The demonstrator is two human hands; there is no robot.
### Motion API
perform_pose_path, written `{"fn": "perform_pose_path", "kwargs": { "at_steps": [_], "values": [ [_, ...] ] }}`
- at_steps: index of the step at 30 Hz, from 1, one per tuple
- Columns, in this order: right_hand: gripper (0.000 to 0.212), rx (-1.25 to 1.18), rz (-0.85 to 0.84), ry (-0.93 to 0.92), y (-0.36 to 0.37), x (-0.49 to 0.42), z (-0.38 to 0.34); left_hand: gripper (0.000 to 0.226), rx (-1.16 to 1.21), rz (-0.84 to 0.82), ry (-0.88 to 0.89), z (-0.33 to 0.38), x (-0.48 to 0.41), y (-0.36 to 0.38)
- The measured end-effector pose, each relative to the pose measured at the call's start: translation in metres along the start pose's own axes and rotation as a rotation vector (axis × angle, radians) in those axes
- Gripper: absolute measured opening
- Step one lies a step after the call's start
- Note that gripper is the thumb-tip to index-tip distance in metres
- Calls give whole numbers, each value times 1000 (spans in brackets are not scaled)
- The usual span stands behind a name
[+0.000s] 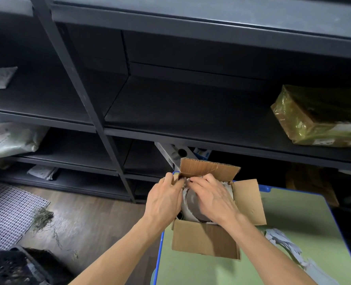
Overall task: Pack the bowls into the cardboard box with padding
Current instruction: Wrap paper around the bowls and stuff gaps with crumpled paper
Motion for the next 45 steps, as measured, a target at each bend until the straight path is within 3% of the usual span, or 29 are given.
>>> {"fn": "perform_pose_path", "kwargs": {
  "at_steps": [4, 10, 17, 25, 36, 42, 45],
  "values": [
    [57, 13, -50, -7, 4, -3, -4, 14, -51, -62, -1, -3, 2, 8],
    [61, 36, -65, 32, 3, 0, -8, 30, -19, -132, -51, 4, 1, 6],
    [48, -30, 34, 102, -18, 35, 15, 25, 174, 27, -48, -1, 27, -8],
    [33, -164, 113, 133, -45, 70, 21, 12, 285, 138, 125, 59, 37, -16],
    [15, -325, 133, 389, -66, 174, 82, 20, 463, -165, 272, 166, 73, 29],
    [25, -328, -43, 583, -17, 243, 132, 29, 434, -434, 335, 206, 102, 91],
    [28, -321, -177, 595, 10, 264, 145, 35, 364, -526, 293, 208, 113, 122]
  ]
}}
Point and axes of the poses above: each hand's wrist, its own x-axis away from the middle knuckle, its own y-axis out of the palm, z = x × y, the point moved 7 cm from there along -x, towards the middle knuckle, and after that the axes turned 9 degrees about x, right-handed, at the moved point
